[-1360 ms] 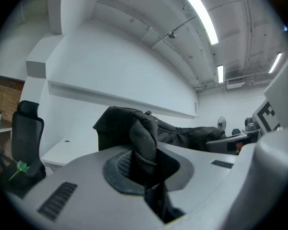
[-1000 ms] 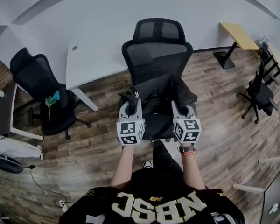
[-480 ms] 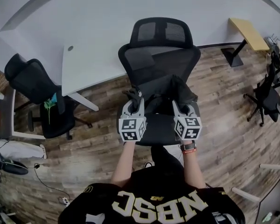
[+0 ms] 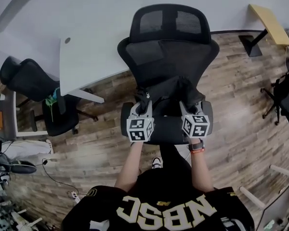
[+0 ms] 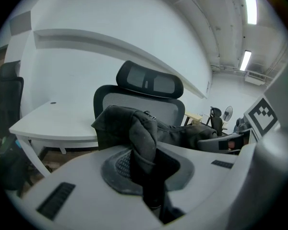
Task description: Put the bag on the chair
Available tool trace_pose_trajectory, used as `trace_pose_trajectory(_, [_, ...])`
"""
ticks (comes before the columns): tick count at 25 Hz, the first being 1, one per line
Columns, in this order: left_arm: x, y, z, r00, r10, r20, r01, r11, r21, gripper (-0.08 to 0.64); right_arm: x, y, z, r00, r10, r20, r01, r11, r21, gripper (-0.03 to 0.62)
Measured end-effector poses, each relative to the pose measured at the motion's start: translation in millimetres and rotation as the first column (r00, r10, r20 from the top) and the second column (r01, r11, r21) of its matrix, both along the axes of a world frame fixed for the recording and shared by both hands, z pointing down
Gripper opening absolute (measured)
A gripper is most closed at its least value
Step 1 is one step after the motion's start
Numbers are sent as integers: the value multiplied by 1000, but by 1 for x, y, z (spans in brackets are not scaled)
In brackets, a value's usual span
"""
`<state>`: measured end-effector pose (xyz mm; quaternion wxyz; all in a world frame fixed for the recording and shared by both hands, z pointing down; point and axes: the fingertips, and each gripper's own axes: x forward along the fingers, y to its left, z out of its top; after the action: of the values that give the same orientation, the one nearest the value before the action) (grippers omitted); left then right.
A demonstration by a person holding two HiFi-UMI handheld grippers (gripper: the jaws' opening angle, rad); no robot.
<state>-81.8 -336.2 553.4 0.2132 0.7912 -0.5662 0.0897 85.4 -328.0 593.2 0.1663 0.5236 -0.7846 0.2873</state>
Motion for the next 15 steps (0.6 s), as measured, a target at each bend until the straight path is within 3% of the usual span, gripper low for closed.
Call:
trace_pose_trajectory(10, [4,-24,92,1000,-8,9,9,987,-158,41,8,-24,91,998,-25,-50,17,988,-156,86])
trace_pose_trajectory(15, [4,-30,139,1000,1,-2,-2,970,-243,41,9,-25,138,998,-27,-58,12,972,-235,87])
